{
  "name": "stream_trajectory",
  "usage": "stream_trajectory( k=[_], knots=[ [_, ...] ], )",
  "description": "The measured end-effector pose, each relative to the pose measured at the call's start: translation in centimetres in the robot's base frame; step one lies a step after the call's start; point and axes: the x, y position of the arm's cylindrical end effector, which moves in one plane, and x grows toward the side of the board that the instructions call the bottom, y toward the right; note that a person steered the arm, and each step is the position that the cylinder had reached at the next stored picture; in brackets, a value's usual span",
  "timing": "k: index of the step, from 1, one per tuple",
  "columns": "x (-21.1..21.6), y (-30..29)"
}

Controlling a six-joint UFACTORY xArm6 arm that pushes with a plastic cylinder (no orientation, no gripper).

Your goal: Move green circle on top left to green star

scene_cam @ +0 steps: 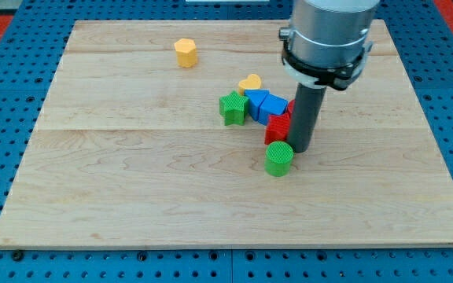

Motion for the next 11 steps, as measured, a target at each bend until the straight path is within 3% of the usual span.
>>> stream_trajectory(
  k=[3,5,8,9,11],
  knots=[
    [-1.2,-2.5],
    [3.9,1.3],
    [7.4,1.7],
    [6.7,0.0],
    [0.7,-8.9]
  ],
)
